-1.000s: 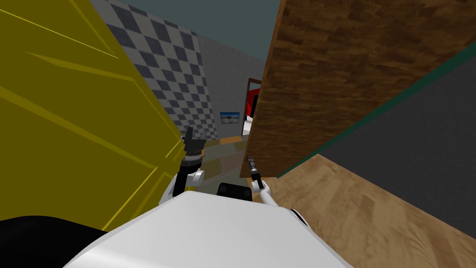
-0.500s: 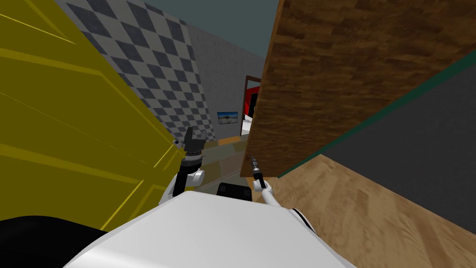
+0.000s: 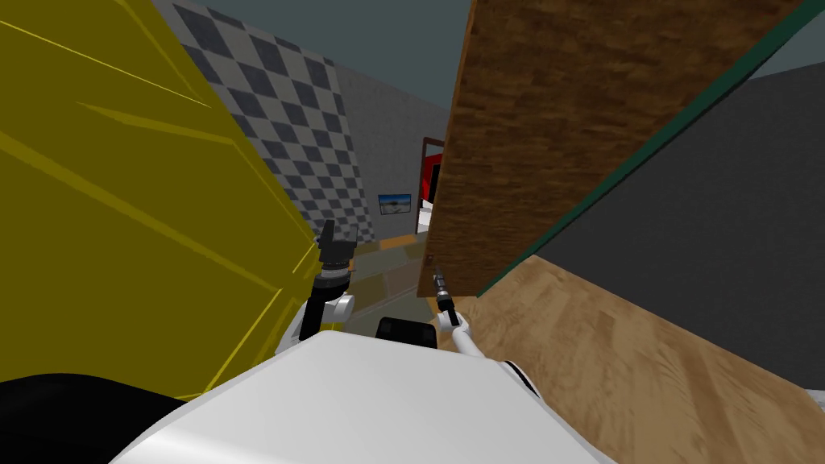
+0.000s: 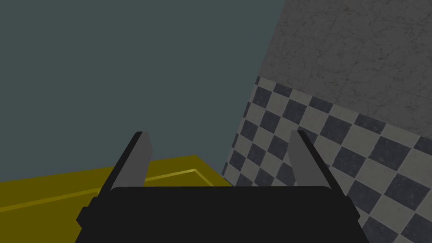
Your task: Push the door open
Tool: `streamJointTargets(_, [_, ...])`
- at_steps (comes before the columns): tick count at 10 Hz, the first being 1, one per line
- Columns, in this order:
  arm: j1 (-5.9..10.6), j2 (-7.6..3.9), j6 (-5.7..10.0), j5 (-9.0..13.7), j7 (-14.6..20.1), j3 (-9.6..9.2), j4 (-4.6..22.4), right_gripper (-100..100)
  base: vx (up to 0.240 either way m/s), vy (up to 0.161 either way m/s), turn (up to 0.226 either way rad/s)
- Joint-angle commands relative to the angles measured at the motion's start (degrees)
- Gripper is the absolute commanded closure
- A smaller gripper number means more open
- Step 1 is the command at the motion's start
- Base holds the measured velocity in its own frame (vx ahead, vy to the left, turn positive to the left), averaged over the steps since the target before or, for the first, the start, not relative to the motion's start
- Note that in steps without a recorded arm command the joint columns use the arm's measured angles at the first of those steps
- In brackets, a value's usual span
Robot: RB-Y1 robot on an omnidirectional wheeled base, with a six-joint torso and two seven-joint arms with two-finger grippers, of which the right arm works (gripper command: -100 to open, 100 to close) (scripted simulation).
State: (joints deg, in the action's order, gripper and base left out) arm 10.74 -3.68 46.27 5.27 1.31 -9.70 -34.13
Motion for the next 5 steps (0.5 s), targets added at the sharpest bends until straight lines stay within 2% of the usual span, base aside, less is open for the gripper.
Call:
streamJointTargets(1, [-0.07,0.48,-0.35,0.1,0.1,0.00,-0.4,-100,-0.270,0.045,-0.057])
streamJointTargets(2, [0.13,0.34,0.04,0.1,0.1,0.02,0.2,-100,-0.115,0.017,-0.012])
streamJointTargets(3, [0.03,0.04,0.39,0.2,-0.1,0.19,0.3,-100,0.095,0.012,0.034])
streamJointTargets(5, [-0.02,-0.07,0.58,0.2,-0.1,0.28,0.4,-100,0.176,0.013,0.018])
